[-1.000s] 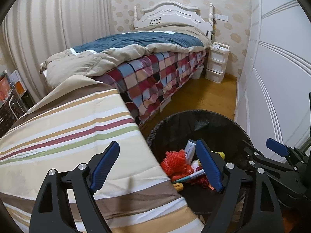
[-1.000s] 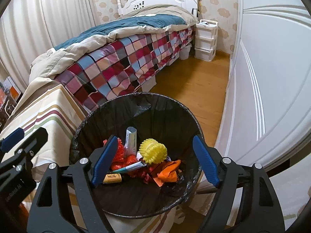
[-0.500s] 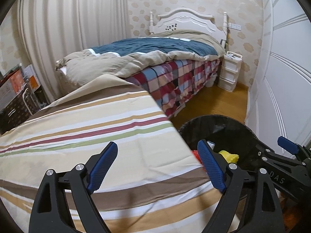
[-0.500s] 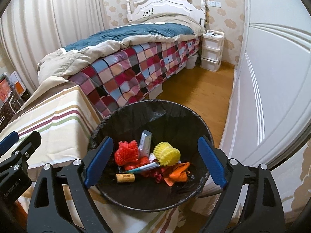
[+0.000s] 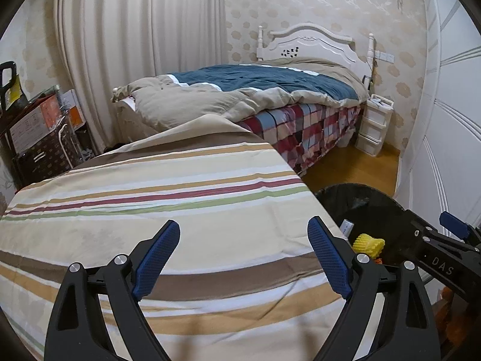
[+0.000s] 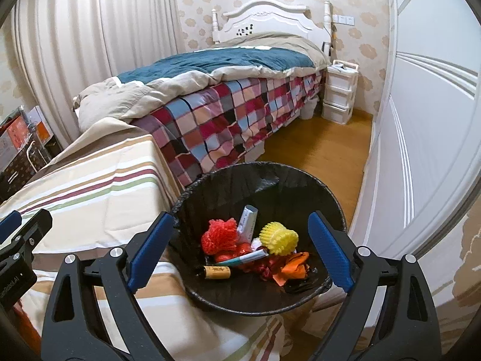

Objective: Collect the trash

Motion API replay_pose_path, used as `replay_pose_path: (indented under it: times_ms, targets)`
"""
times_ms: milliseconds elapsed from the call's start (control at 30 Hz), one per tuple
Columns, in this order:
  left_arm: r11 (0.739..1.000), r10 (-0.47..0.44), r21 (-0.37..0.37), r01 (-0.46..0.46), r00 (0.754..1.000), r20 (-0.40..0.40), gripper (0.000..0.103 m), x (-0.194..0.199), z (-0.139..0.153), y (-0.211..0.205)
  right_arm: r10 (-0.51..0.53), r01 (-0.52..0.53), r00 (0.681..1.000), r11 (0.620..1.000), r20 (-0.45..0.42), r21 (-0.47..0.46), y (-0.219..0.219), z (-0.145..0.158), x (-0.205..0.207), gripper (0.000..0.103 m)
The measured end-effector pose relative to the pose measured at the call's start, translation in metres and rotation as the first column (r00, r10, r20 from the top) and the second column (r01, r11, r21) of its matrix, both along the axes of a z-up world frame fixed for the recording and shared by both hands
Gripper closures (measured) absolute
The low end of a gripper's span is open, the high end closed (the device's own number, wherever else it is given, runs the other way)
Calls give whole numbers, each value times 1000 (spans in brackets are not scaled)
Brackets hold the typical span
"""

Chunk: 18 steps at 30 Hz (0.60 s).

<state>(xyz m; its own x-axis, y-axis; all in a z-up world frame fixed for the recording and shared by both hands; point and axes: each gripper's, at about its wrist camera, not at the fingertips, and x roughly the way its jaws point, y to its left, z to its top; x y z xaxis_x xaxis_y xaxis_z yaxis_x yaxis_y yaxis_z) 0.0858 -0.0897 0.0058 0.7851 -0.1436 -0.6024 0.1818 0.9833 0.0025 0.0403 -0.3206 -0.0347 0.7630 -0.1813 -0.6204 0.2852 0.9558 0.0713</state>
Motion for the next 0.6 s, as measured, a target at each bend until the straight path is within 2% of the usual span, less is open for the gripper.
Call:
replay_pose_path:
  times_ms: [600]
  targets:
    - [999, 34, -19, -34, 999, 11, 16, -15, 3, 23, 42, -40, 998, 998, 41, -43, 26, 12, -17, 13]
